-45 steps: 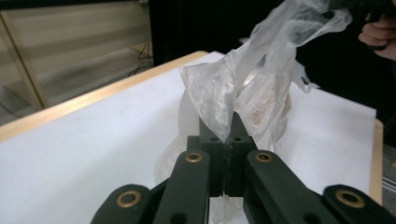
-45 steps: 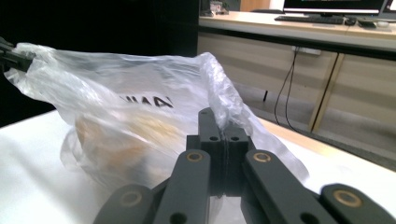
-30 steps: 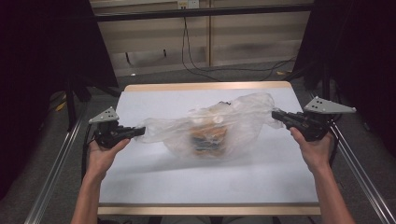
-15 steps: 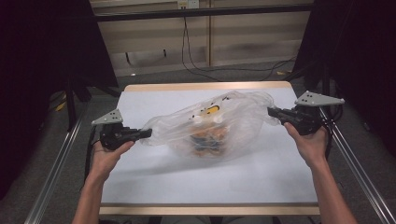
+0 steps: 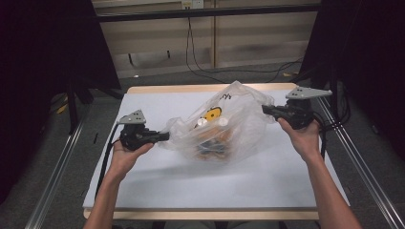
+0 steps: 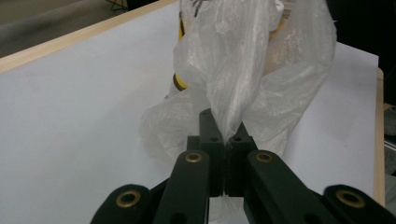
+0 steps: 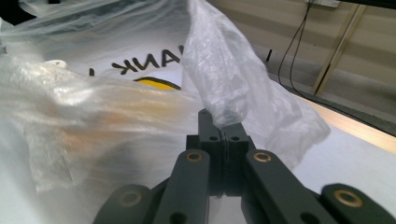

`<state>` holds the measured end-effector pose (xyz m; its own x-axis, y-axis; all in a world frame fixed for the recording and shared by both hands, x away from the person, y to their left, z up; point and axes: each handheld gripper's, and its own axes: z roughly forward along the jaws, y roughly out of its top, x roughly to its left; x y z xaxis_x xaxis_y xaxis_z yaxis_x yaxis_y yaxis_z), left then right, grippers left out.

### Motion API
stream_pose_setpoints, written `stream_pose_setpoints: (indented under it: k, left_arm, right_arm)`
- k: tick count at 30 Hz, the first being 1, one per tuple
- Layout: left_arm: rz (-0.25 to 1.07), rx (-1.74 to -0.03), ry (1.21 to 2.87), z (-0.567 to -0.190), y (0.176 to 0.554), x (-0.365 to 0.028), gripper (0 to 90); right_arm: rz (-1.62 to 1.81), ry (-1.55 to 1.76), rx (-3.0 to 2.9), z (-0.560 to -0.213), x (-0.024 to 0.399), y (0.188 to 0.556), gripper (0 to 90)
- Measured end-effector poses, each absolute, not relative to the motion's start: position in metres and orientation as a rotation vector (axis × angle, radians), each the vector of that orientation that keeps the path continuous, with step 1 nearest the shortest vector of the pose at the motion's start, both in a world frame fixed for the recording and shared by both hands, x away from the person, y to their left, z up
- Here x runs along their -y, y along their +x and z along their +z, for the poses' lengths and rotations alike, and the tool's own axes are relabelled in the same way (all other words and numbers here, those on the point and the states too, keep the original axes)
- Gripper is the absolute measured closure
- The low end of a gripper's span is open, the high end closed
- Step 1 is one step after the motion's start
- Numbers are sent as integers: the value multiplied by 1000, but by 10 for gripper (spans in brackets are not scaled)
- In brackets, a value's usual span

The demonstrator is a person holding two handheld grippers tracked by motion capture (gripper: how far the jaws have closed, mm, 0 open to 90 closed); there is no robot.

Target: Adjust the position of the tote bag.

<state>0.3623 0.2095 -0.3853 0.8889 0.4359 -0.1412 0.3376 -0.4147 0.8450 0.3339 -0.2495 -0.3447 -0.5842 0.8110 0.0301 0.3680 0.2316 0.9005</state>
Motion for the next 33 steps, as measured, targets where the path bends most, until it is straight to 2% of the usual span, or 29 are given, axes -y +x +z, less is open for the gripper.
stream_pose_setpoints:
  k: [5, 8, 14, 19, 24, 33]
  left_arm:
    - [110, -540, 2038, -382, 365, -193, 894]
    - [156, -533, 2129, -384, 368, -180, 894]
    - [123, -542, 2193, -398, 379, -161, 895]
    - [181, -514, 2311, -406, 378, -147, 895]
    - [167, -535, 2353, -419, 383, -150, 896]
    - [138, -568, 2464, -440, 391, -158, 896]
  right_arm:
    - [1341, 1042, -2105, -343, 228, 348, 899]
    - [1319, 1014, -2153, -344, 214, 355, 899]
    - [1255, 1055, -2221, -367, 202, 372, 900]
    - [1217, 1067, -2282, -386, 189, 384, 899]
    - [1161, 1080, -2339, -406, 184, 385, 900]
    - [1007, 1158, -2394, -433, 203, 387, 900]
